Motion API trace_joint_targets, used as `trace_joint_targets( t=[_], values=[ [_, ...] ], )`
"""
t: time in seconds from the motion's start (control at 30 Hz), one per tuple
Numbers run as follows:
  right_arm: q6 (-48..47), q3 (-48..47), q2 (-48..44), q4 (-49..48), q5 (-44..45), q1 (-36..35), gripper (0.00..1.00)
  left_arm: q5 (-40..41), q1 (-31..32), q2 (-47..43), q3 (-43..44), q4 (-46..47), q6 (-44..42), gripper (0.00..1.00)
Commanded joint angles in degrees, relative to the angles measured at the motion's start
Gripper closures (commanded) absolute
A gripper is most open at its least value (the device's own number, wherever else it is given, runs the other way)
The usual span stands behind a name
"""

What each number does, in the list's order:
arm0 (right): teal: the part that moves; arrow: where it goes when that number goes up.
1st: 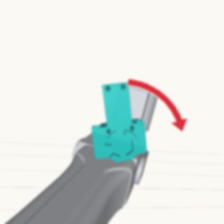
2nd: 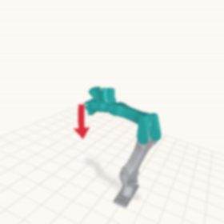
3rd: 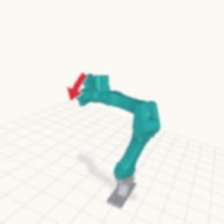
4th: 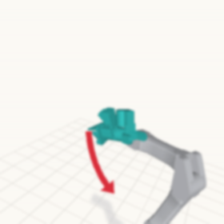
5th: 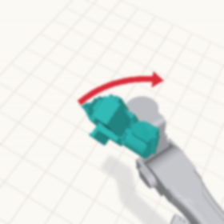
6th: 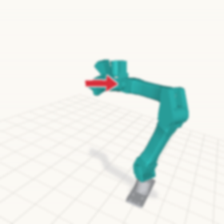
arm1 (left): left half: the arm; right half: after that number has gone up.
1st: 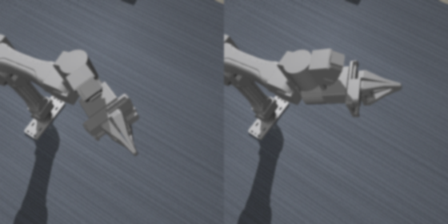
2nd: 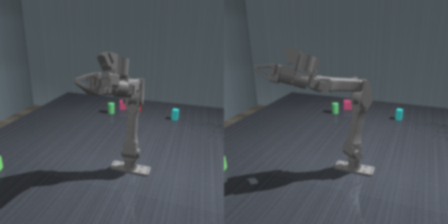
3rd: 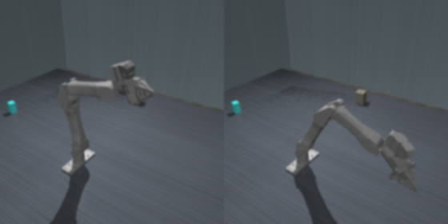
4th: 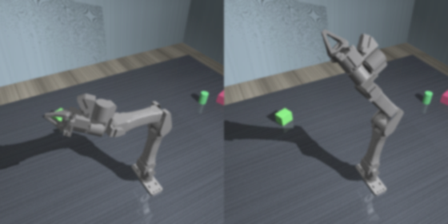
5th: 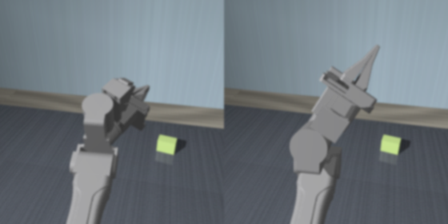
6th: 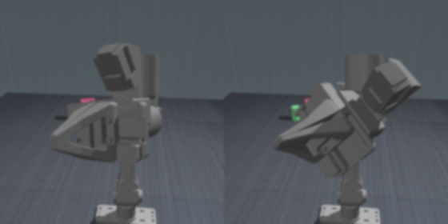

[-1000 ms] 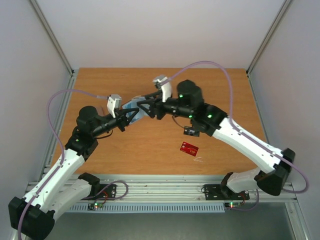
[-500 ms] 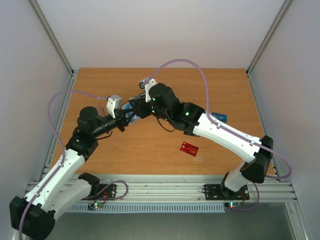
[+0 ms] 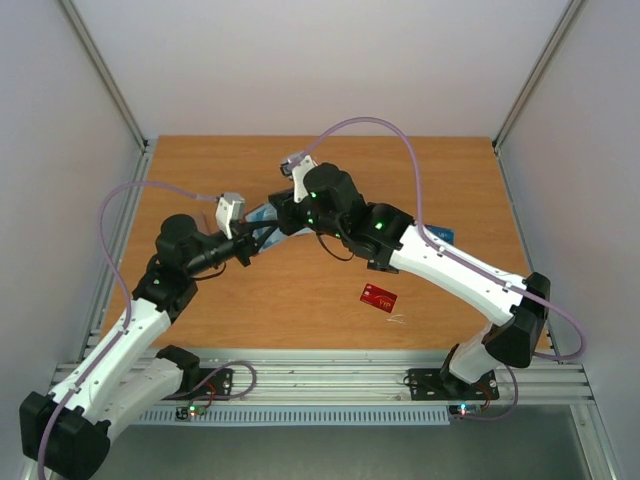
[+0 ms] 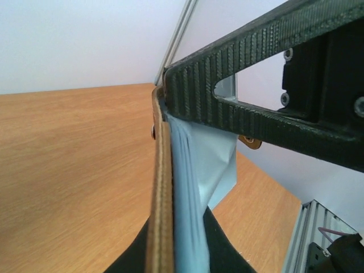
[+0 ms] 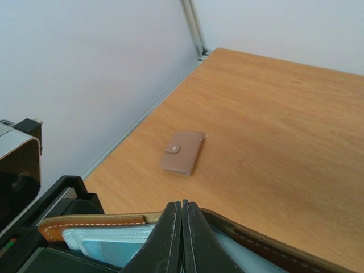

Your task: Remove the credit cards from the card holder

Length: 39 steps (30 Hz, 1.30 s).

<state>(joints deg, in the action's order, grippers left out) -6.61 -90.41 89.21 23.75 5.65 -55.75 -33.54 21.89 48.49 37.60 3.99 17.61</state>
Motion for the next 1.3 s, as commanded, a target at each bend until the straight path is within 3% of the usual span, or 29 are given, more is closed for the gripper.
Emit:
trace_joint_targets(
  t=[0.0, 0.07, 0.13, 0.6, 0.97, 1.27],
  values=[
    [-1.5, 2.3, -2.9, -1.6, -8.5, 2.5, 0.99, -5.4, 0.4, -1.1, 0.3, 8.4, 0.6, 0.87],
    [-2.3, 3.4, -4.2, -2.1, -11.8, 4.0, 0.99, -8.1, 0.4, -1.4, 0.3, 9.4, 0.8, 0.71],
    [-2.4, 4.6, -5.5, -2.5, -15.4, 5.6, 0.99, -11.6, 0.4, -1.7, 0.7, 10.1, 0.9, 0.66],
    [-8.4, 6.3, -10.9, -3.2, -22.6, 8.1, 0.99, -13.0, 0.3, -2.3, 0.7, 9.7, 1.1, 0.63],
    [-6.3, 7.5, -12.7, -7.9, -27.3, 8.5, 0.99, -8.4, 0.4, -2.9, 0.1, 6.8, -0.2, 0.68],
    [-4.0, 8.4, -14.8, -10.9, -31.6, 10.2, 0.99, -10.0, 0.3, -4.2, -1.0, 8.6, 0.1, 0.71]
  ],
)
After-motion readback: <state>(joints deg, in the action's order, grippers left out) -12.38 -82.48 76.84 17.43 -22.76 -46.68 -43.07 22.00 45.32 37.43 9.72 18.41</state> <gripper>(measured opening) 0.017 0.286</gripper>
